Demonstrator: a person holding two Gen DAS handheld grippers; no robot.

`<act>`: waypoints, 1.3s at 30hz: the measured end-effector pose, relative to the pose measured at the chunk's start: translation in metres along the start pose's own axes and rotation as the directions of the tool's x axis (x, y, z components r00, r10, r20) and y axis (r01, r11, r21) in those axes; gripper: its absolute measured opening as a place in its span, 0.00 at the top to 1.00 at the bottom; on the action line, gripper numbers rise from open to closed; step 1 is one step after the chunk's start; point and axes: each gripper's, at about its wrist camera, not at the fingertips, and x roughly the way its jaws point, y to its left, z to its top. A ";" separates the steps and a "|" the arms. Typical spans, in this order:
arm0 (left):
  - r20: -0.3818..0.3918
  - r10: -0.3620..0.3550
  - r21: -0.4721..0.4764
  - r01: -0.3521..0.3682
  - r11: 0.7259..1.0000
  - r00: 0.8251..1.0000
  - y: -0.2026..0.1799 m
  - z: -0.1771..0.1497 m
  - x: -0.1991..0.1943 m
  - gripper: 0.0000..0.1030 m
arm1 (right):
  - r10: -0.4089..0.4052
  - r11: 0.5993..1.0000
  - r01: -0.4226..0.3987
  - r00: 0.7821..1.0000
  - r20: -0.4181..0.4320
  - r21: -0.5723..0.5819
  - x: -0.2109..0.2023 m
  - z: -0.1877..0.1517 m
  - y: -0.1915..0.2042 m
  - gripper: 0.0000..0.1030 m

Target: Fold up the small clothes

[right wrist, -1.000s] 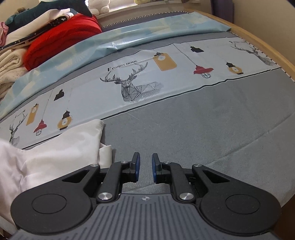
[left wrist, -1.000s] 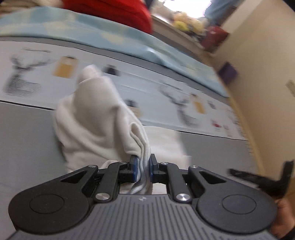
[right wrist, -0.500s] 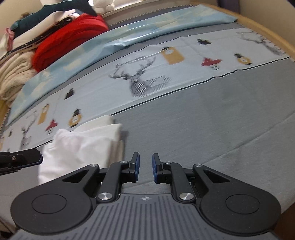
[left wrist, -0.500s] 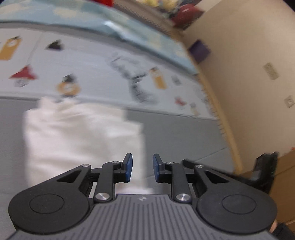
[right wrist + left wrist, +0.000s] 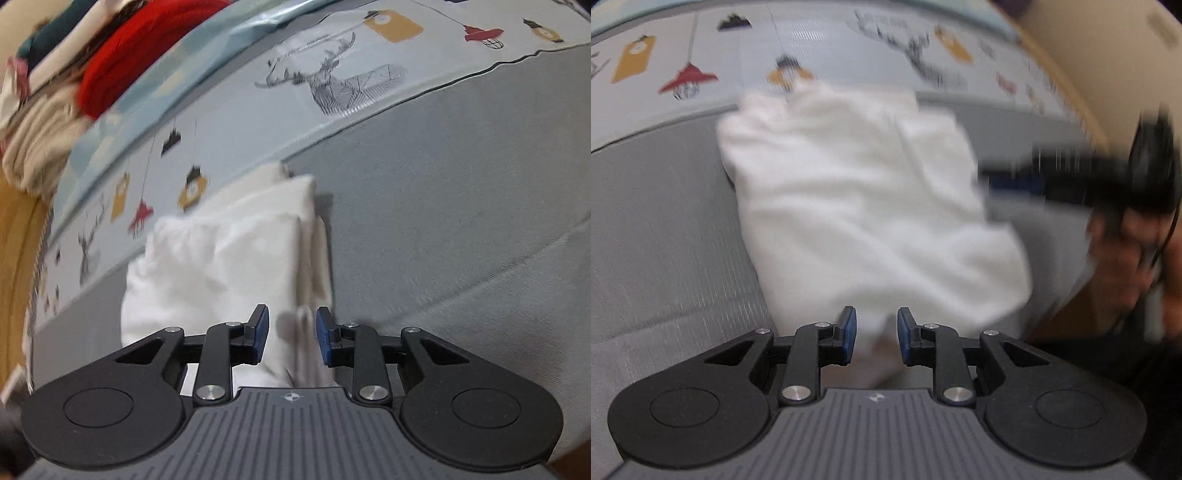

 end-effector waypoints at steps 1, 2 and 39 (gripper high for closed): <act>-0.027 0.026 0.020 -0.026 0.999 0.999 -0.002 -0.002 0.008 0.76 | -0.003 1.000 0.003 1.000 0.014 0.006 0.003 0.002 0.001 0.72; -0.055 0.051 0.038 -0.049 0.998 0.997 -0.003 -0.005 0.016 0.76 | -0.009 1.000 0.008 1.000 0.024 0.013 0.006 0.003 0.003 0.72; 0.102 0.033 -0.065 -0.026 0.998 0.994 0.017 0.013 -0.029 0.76 | -0.048 0.923 -0.060 0.962 -0.268 -0.380 -0.013 -0.056 0.018 0.97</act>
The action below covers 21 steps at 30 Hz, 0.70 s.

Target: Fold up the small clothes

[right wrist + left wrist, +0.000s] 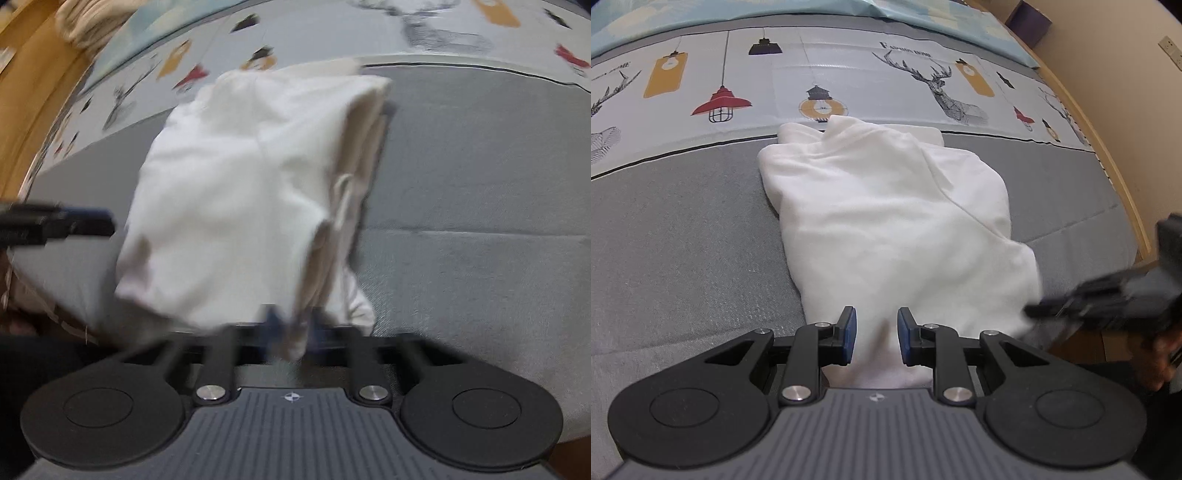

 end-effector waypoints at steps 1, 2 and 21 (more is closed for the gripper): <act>0.000 -0.007 0.005 0.007 1.000 1.000 -0.001 0.000 0.000 0.76 | 0.028 1.000 -0.028 0.999 0.020 -0.002 -0.008 0.002 -0.002 0.97; -0.003 -0.014 0.012 0.014 1.000 1.000 -0.003 -0.001 0.001 0.76 | 0.077 0.996 -0.080 0.994 0.076 0.036 -0.024 0.006 -0.008 0.97; -0.007 -0.036 0.059 0.036 0.998 0.999 -0.004 -0.005 0.018 0.73 | 0.131 0.989 -0.143 0.940 0.314 0.018 -0.059 0.016 -0.006 0.77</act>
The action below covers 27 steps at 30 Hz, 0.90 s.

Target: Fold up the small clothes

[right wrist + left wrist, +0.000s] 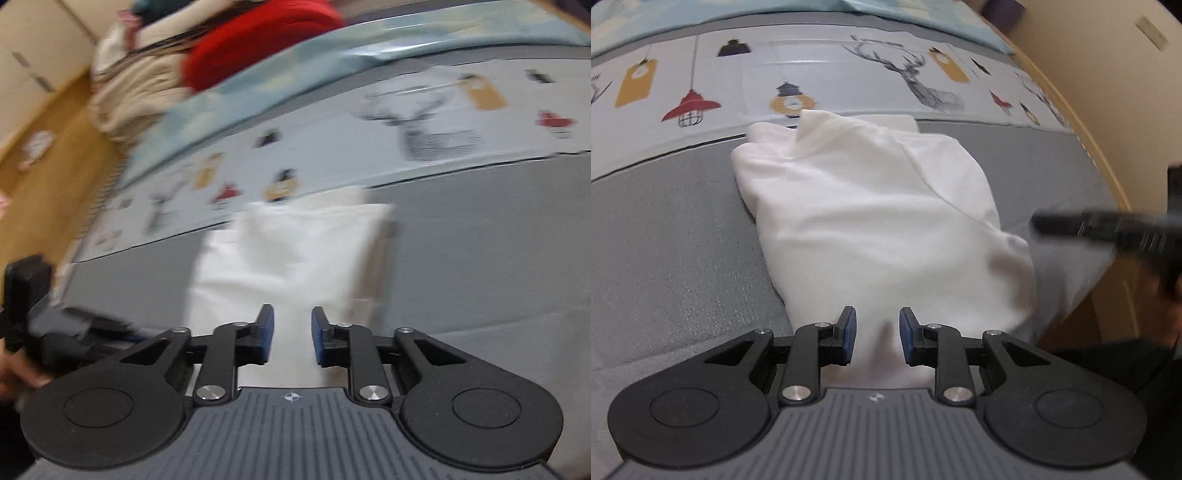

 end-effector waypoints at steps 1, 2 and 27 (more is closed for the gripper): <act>-0.006 0.020 -0.008 -0.020 1.000 1.000 0.002 0.000 0.005 0.73 | 0.014 0.999 -0.014 1.000 -0.019 -0.031 0.010 -0.002 0.006 0.77; -0.019 0.048 -0.013 -0.048 0.999 0.999 0.003 0.000 0.011 0.73 | -0.006 0.998 0.003 0.999 -0.043 -0.060 0.019 -0.006 0.009 0.77; 0.221 0.055 -0.565 0.082 0.821 0.974 0.116 0.060 0.035 0.55 | -0.260 0.939 0.241 0.964 0.046 0.246 0.093 0.049 -0.050 0.59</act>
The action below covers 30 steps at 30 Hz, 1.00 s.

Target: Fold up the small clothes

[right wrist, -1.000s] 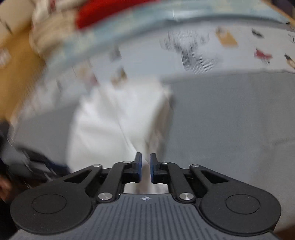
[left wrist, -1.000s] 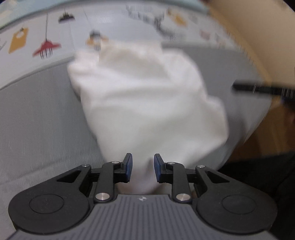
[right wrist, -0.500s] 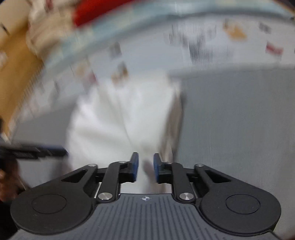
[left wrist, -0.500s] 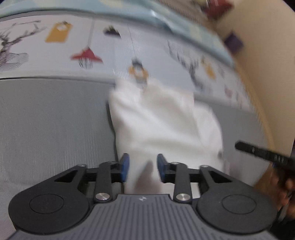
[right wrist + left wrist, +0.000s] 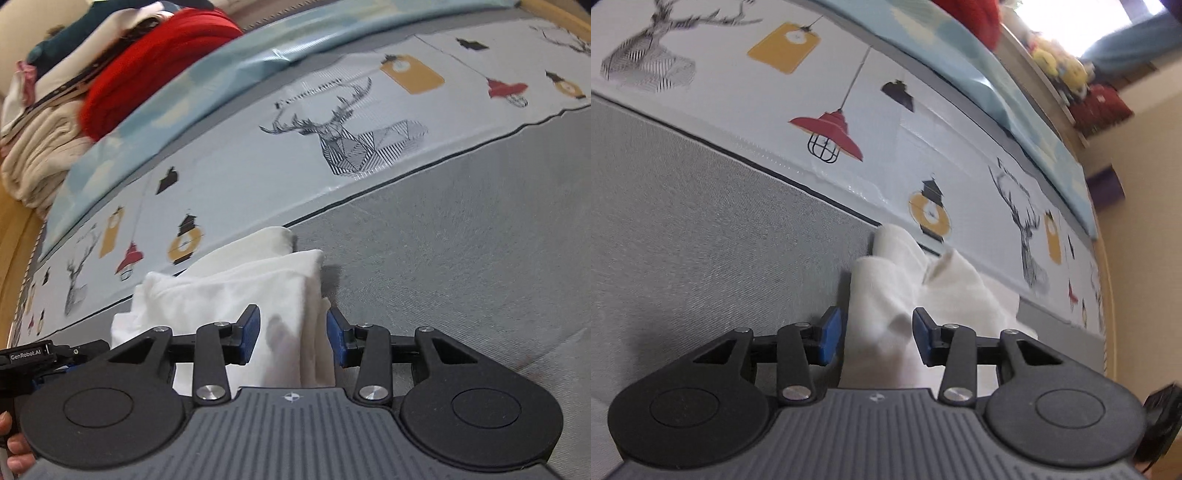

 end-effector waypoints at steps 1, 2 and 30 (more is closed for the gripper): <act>-0.006 -0.002 -0.013 0.002 1.000 1.000 0.001 0.003 0.006 0.55 | 0.000 1.000 0.000 1.000 0.000 0.000 0.000 0.000 0.000 0.59; -0.012 0.004 -0.018 -0.004 1.000 1.000 0.002 0.005 0.013 0.55 | -0.013 1.000 0.013 1.000 -0.008 -0.004 0.005 0.001 0.003 0.59; -0.157 -0.063 0.062 0.074 0.995 0.986 0.005 -0.005 0.024 0.35 | -0.002 1.000 0.000 0.985 -0.174 -0.012 0.020 -0.016 -0.010 0.35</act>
